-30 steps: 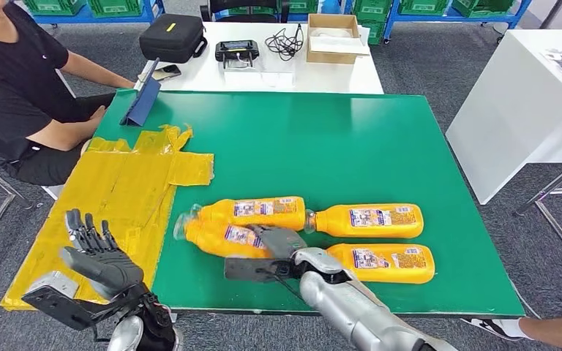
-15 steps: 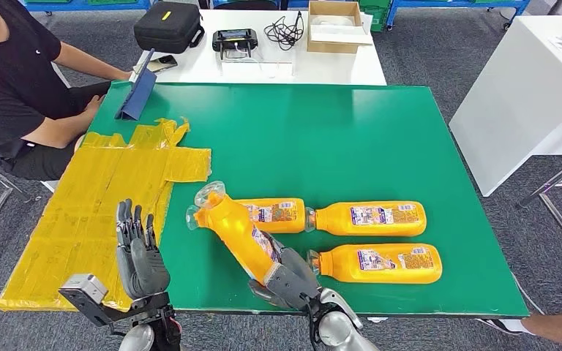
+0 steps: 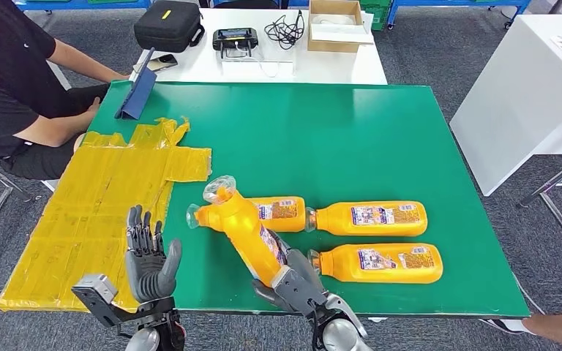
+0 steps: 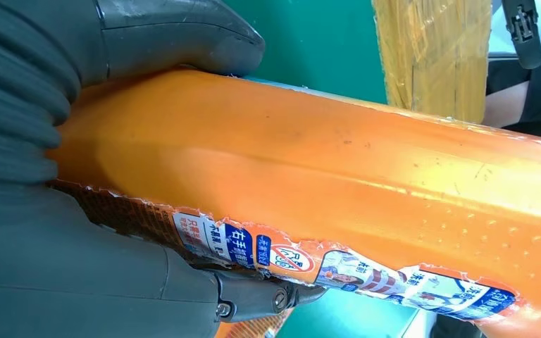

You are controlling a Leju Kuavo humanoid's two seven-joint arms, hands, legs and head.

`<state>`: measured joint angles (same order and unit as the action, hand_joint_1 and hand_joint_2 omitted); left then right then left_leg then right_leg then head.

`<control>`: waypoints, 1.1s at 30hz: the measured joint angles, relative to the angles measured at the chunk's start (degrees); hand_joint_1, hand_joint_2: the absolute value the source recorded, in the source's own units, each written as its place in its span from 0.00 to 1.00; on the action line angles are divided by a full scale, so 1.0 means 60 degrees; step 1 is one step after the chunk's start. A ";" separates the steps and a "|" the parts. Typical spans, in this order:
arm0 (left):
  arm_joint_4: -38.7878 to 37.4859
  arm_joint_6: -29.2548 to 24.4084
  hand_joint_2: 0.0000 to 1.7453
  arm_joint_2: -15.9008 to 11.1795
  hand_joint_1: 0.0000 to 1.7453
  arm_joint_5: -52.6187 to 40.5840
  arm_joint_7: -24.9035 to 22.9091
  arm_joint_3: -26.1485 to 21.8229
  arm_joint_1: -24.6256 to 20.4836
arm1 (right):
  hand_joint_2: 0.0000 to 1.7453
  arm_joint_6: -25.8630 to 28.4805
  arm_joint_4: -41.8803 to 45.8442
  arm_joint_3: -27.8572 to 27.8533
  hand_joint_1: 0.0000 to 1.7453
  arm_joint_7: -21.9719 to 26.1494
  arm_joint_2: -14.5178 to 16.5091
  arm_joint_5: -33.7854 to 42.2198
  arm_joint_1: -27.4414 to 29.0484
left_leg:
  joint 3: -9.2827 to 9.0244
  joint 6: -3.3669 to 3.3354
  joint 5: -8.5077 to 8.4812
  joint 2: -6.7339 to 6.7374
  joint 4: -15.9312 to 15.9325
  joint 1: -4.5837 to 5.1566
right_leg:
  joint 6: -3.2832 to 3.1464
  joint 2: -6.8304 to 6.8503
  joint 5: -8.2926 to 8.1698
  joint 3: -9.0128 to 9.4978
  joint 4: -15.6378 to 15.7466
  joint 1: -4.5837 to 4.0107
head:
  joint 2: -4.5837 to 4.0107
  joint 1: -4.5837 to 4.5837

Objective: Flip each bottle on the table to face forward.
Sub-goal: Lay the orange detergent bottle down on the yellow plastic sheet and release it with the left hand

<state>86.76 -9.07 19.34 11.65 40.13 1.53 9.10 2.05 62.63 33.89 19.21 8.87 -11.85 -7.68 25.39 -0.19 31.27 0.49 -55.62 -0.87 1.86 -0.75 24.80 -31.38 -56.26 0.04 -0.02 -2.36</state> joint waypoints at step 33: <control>-0.1582 0.8330 1.00 -0.0735 0.00 0.1229 0.0094 0.0247 0.0106 | 1.00 -0.1214 -0.2885 0.0984 1.00 0.1023 0.1320 -0.1122 -0.1056 | 0.0021 0.0011 -0.0009 0.0002 0.0002 -0.0002 | -0.0001 0.0008 0.0000 -0.0030 -0.0008 -0.0001 | 0.0000 0.0002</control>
<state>77.26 40.91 14.93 19.03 40.69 3.02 9.73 -5.23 45.32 39.80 25.35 16.79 -18.58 -14.02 25.52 -0.12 31.21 0.50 -55.61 -0.88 1.85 -0.70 24.81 -31.57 -56.30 0.03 -0.02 -2.35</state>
